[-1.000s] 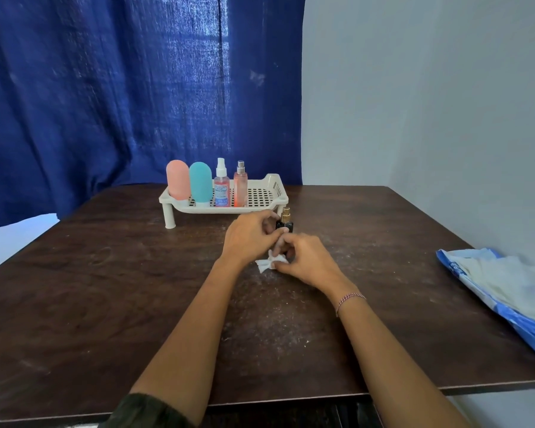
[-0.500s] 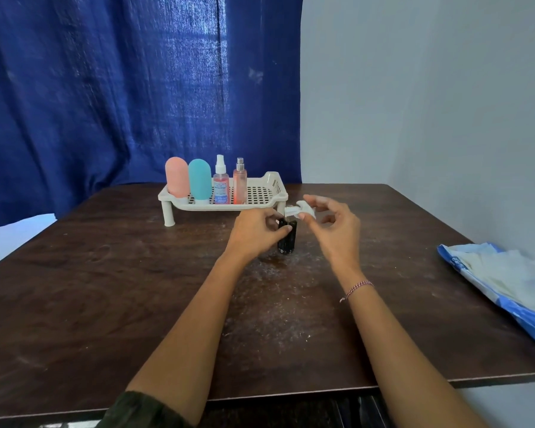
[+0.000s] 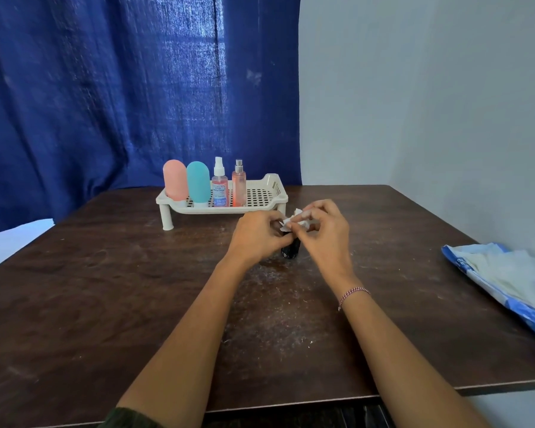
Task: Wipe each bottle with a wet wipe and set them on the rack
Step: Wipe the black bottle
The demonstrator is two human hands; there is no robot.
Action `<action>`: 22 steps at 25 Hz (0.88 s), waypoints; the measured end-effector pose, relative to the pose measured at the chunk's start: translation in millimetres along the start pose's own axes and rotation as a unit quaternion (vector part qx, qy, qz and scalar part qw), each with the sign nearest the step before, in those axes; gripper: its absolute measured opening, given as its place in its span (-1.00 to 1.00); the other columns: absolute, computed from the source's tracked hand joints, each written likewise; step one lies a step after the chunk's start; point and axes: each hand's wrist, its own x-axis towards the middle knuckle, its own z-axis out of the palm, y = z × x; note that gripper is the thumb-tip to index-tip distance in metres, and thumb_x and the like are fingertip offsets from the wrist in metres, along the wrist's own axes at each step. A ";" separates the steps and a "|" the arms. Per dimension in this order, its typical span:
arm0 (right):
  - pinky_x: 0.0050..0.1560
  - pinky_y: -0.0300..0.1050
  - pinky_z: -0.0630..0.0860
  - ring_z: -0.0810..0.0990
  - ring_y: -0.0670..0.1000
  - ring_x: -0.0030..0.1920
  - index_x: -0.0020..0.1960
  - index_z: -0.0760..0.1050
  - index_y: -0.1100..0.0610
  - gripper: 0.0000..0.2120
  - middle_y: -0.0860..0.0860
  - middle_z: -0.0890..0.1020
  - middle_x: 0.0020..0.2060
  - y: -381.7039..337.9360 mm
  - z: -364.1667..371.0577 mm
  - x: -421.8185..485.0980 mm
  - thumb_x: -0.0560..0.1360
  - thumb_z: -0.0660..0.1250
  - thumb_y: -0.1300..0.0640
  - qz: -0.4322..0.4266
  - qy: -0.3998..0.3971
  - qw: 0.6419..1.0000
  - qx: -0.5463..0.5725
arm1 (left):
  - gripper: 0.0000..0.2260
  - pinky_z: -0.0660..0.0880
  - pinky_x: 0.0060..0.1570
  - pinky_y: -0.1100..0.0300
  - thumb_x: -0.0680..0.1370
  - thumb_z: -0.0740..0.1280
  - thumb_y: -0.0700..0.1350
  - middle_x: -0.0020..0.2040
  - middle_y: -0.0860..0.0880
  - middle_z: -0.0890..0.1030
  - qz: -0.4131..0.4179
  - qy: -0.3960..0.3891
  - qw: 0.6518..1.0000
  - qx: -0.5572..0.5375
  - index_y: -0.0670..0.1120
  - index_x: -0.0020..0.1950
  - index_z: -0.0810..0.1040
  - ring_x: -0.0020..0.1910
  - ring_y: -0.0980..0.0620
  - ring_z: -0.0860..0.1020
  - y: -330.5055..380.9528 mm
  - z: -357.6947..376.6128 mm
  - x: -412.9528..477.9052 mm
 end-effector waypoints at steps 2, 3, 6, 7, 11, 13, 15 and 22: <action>-0.10 -0.50 0.44 0.49 -0.21 -0.13 -0.06 0.60 0.12 -0.80 -0.10 0.49 -0.09 -0.6 0.5 -0.4 0.34 0.51 0.21 -0.001 0.008 1.000 -0.019 | -0.80 0.57 -0.07 0.01 0.38 0.46 0.00 -0.23 0.01 0.67 -0.004 -0.002 1.000 -0.009 -0.04 -0.05 0.65 -0.20 0.08 0.61 0.6 1.2 0.2; -0.10 -0.50 0.44 0.49 -0.20 -0.12 0.00 0.59 0.12 -0.75 -0.10 0.52 -0.08 -1.2 0.8 -0.7 0.34 0.51 0.20 0.002 0.012 0.999 -0.030 | -0.80 0.57 -0.06 0.01 0.38 0.46 -0.01 -0.22 0.02 0.67 -0.003 -0.002 1.000 -0.006 -0.04 -0.04 0.65 -0.21 0.09 0.61 1.2 1.9 0.1; -0.10 -0.43 0.44 0.56 -0.10 -0.12 0.03 0.62 0.15 -0.78 -0.01 0.61 -0.10 -3.2 0.5 -0.1 0.39 0.46 0.18 0.001 0.027 0.998 -0.062 | -0.76 0.57 -0.04 0.07 0.37 0.47 0.01 -0.19 0.06 0.68 0.019 0.000 1.000 0.017 0.02 0.02 0.66 -0.20 0.14 0.60 5.4 2.1 -1.1; -0.10 -0.33 0.48 0.57 -0.06 -0.13 -0.01 0.63 0.16 -0.83 0.01 0.62 -0.13 -4.1 -0.4 0.3 0.40 0.44 0.18 0.001 0.033 0.997 -0.065 | -0.75 0.57 -0.05 0.08 0.37 0.48 0.01 -0.19 0.07 0.68 0.027 -0.002 0.999 0.020 0.04 0.02 0.66 -0.21 0.15 0.60 6.9 2.3 -1.5; -0.16 -0.39 0.45 0.54 -0.13 -0.22 -0.10 0.65 0.16 -0.91 -0.02 0.61 -0.20 -5.7 -4.4 3.5 0.45 0.39 0.17 0.013 0.031 0.997 -0.063 | -0.74 0.57 -0.06 0.05 0.37 0.48 0.04 -0.19 0.08 0.67 0.036 -0.006 0.999 0.027 0.05 0.04 0.65 -0.20 0.13 0.60 9.0 2.2 -1.8; -0.26 -0.50 0.36 0.51 -0.20 -0.27 -0.10 0.64 0.14 -0.88 -0.05 0.62 -0.22 -3.3 -7.5 6.2 0.48 0.37 0.10 0.073 0.018 0.997 -0.027 | -0.70 0.58 -0.05 0.04 0.37 0.49 0.04 -0.16 0.06 0.68 0.034 -0.008 0.999 0.024 0.02 0.08 0.65 -0.18 0.12 0.61 8.3 2.3 -1.6; -0.28 -0.47 0.37 0.54 -0.19 -0.24 -0.06 0.64 0.14 -0.81 -0.05 0.65 -0.20 -0.5 -10.6 9.1 0.49 0.35 0.03 0.154 -0.015 0.987 0.033 | -0.67 0.58 -0.02 0.04 0.39 0.49 0.02 -0.12 0.04 0.69 0.035 -0.014 0.999 0.021 0.01 0.13 0.64 -0.15 0.11 0.62 7.8 2.0 -1.8; -0.17 -0.32 0.53 0.62 -0.09 -0.25 -0.24 0.65 0.13 -0.90 0.01 0.68 -0.34 1.9 -13.0 12.1 0.36 0.49 0.10 0.329 -0.024 0.911 0.249 | -0.72 0.58 -0.06 0.08 0.38 0.50 -0.03 -0.18 0.06 0.69 0.070 -0.026 0.997 0.020 0.02 0.08 0.67 -0.22 0.16 0.61 8.9 0.5 -1.3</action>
